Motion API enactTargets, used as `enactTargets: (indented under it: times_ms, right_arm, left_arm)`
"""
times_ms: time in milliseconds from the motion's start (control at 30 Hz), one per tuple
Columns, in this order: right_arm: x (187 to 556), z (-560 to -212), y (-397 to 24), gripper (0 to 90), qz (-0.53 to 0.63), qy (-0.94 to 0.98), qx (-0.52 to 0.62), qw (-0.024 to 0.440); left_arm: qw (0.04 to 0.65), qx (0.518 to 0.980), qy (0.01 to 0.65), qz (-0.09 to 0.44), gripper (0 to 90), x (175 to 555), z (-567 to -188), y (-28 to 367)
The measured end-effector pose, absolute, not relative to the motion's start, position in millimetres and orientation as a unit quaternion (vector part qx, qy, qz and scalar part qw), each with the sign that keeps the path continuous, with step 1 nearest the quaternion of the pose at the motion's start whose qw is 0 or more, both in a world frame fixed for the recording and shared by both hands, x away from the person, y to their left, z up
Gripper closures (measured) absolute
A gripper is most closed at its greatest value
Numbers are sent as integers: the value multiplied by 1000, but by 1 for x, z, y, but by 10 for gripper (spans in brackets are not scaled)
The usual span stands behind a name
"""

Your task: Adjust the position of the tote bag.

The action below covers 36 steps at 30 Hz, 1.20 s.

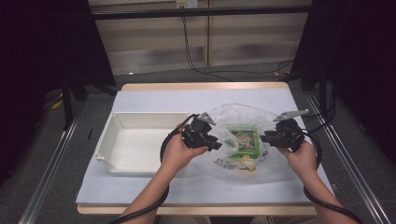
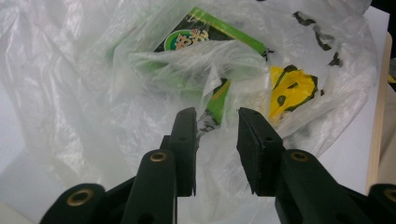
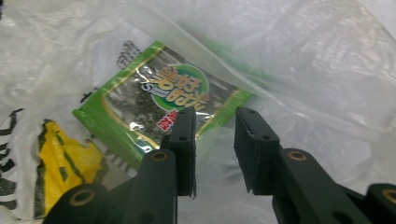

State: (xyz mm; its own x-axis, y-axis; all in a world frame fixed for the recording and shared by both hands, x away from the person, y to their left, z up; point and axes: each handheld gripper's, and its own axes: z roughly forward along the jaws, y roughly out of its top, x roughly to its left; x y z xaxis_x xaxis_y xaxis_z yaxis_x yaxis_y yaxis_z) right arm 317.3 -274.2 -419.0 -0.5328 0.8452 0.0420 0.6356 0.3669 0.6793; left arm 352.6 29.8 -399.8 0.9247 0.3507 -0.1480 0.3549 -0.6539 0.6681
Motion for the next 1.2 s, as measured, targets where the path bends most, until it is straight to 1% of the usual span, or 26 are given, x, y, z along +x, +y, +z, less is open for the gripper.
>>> enactTargets:
  times_ms: [33, 233, 267, 300, 333, 367, 500, 533, 567, 600, 633, 733, 800, 967, 1033, 1100, 1167, 1200]
  right_arm:
    - [316, -418, -272, 696, 332, 812, 453, 159]
    - [312, -417, -257, 720, 337, 822, 435, 148]
    - [311, -418, -254, 721, 339, 824, 431, 143]
    - [311, -419, -251, 722, 340, 827, 426, 142]
    - [310, -419, -247, 723, 339, 829, 423, 138]
    - [309, -419, -244, 723, 340, 831, 419, 136]
    - [311, -422, -233, 723, 343, 834, 413, 127]
    - [311, -422, -230, 722, 343, 834, 413, 125]
    - [311, -422, -228, 722, 343, 836, 410, 124]
    - [312, -422, -226, 722, 343, 837, 407, 126]
    - [312, -422, -223, 721, 346, 837, 405, 121]
    - [312, -421, -217, 709, 357, 837, 399, 118]
    - [312, -420, -213, 704, 365, 833, 400, 111]
    - [313, -418, -199, 710, 366, 841, 384, 103]
    - [313, -420, -194, 745, 365, 844, 381, 101]
    - [314, -423, -189, 811, 364, 848, 374, 93]
    - [314, -428, -184, 873, 359, 853, 369, 89]
    - [314, -430, -181, 883, 357, 855, 366, 87]
  left_arm:
    - [371, 908, 194, -4, 668, 352, -400, 28]
    - [379, 908, 179, 6, 672, 350, -401, 17]
    - [375, 909, 181, 13, 655, 350, -402, 16]
    - [373, 910, 182, 23, 597, 351, -403, 14]
    - [368, 912, 179, 20, 584, 352, -404, 13]
    - [369, 912, 180, 12, 604, 353, -405, 11]
    - [359, 916, 180, 16, 618, 356, -409, 2]
    - [351, 919, 178, 14, 683, 358, -410, 2]
    - [347, 921, 180, 13, 773, 359, -411, 1]
    - [335, 924, 185, 25, 860, 359, -411, 1]
    - [331, 924, 188, 29, 900, 361, -412, 1]
    - [319, 928, 192, 30, 900, 364, -413, 5]
    - [328, 922, 203, 25, 900, 364, -414, 7]
    - [321, 924, 207, 31, 900, 364, -413, 14]
    - [321, 923, 209, 26, 900, 364, -413, 16]
    - [327, 921, 211, 25, 893, 365, -412, 18]
    - [336, 915, 221, 27, 808, 365, -410, 19]
    - [346, 909, 232, 29, 791, 364, -408, 19]
